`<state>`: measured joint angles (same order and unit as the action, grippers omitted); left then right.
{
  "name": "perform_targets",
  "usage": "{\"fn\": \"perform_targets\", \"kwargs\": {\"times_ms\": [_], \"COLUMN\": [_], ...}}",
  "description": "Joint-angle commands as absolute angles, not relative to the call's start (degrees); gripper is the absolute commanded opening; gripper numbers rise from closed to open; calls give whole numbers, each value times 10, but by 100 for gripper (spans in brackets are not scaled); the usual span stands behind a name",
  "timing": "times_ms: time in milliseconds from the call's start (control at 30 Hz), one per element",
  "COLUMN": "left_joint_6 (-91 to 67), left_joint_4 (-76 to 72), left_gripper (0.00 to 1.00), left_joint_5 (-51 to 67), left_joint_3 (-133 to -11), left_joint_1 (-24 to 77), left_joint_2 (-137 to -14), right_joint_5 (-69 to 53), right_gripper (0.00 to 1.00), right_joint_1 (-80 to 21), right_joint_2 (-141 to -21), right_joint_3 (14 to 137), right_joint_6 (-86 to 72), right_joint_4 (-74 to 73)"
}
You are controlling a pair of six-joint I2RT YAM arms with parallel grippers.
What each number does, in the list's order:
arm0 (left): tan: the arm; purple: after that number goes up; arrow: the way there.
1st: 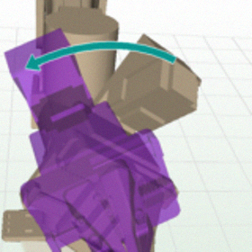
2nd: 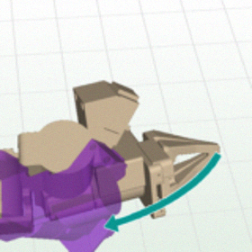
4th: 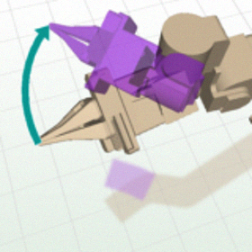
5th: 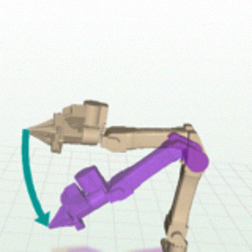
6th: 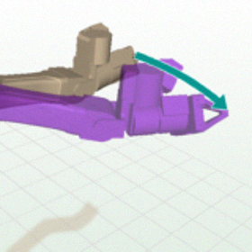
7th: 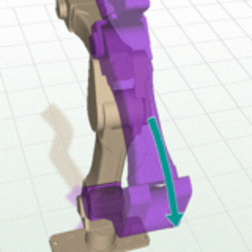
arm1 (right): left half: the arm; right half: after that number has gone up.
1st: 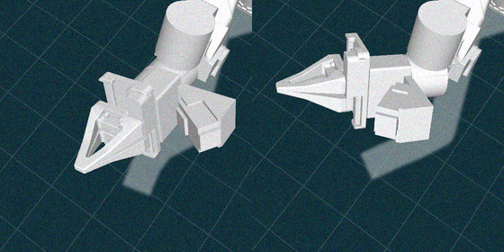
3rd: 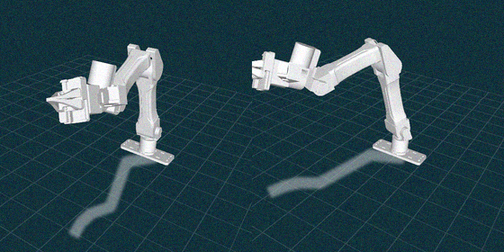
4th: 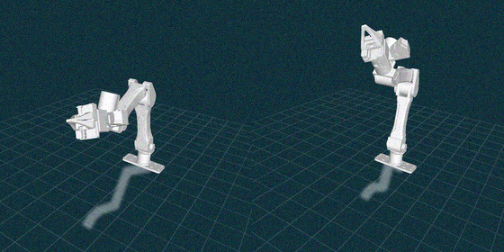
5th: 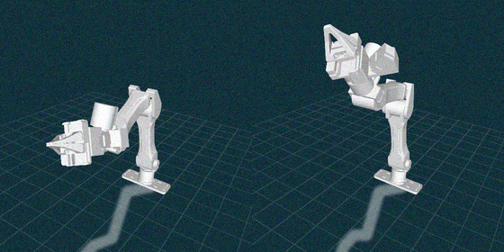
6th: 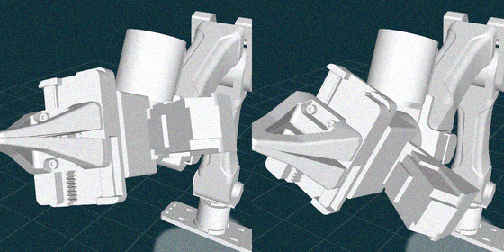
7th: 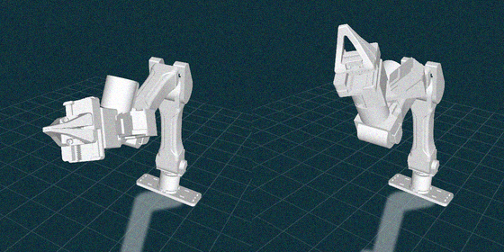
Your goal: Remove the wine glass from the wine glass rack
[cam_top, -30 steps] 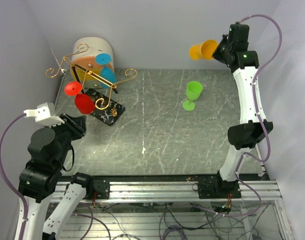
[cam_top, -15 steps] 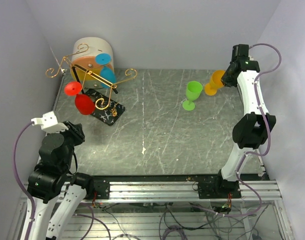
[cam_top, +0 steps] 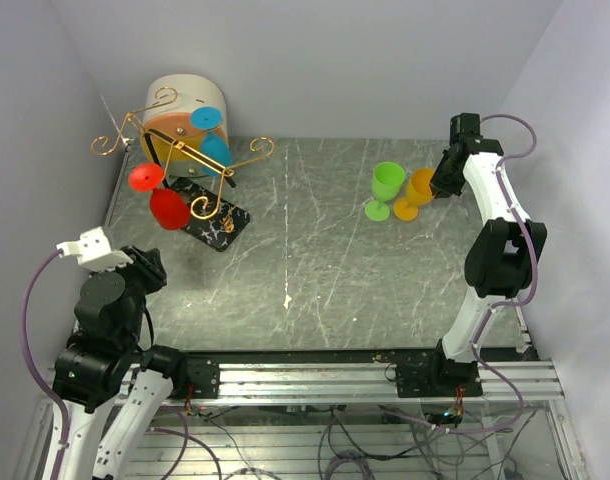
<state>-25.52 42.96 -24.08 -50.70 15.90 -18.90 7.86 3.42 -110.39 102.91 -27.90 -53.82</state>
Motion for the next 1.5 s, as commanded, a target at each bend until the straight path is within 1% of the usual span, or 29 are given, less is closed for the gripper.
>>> {"fn": "perform_targets", "kwargs": {"times_ms": [0, 100, 200, 267, 300, 467, 667, 733, 800, 900, 1000, 1100, 1167, 1267, 1400, 1467], "left_joint_6": [-260, -262, -262, -263, -263, -264, -266, -267, -268, -269, -271, -274, -279, -290, -300, -301], "left_joint_4": [414, 414, 415, 415, 415, 416, 417, 418, 418, 419, 421, 425, 430, 443, 448, 447], "left_gripper": [41, 41, 41, 41, 41, 41, 41, 40, 40, 40, 40, 40, 40, 41, 41, 41], "left_joint_5": [-257, -258, -259, -260, -260, -262, -265, -265, -266, -266, -268, -276, -285, -310, -336, -341], "left_joint_3": [-500, -499, -499, -499, -499, -499, -499, -499, -499, -500, -500, -501, -504, -508, -506, -505], "left_joint_1": [160, 161, 160, 160, 160, 160, 160, 160, 160, 160, 160, 160, 160, 160, 160, 160], "left_joint_2": [-184, -183, -184, -185, -185, -186, -189, -188, -189, -190, -191, -189, -185, -172, -132, -110], "right_joint_5": [47, 40, 39, 37, 37, 32, 22, 13, 7, 4, -32, -115, -179, -242, -286, -306], "right_gripper": [0, 1, 15, 21, 23, 25, 27, 30, 35, 36, 36, 36, 35, 35, 34, 34], "right_joint_1": [34, 31, 29, 27, 27, 24, 18, 7, -16, -72, -141, -188, -210, -241, -274, -280], "right_joint_2": [-1087, -1087, -1083, -1083, -1084, -1085, -1039, -1023, -1012, -1023, -1075, -1124, -1145, -1185, -1262, -1286], "right_joint_3": [1019, 1018, 1021, 1027, 1031, 1046, 1066, 1092, 1133, 1228, 1352, 1418, 1411, 1397, 1457, 1454], "right_joint_6": [-269, -267, -269, -268, -268, -268, -275, -278, -278, -283, -280, -291, -309, -338, -357, -388], "right_joint_4": [-510, -505, -502, -503, -505, -513, -509, -510, -509, -516, -503, -440, -369, -257, -160, -84]}}
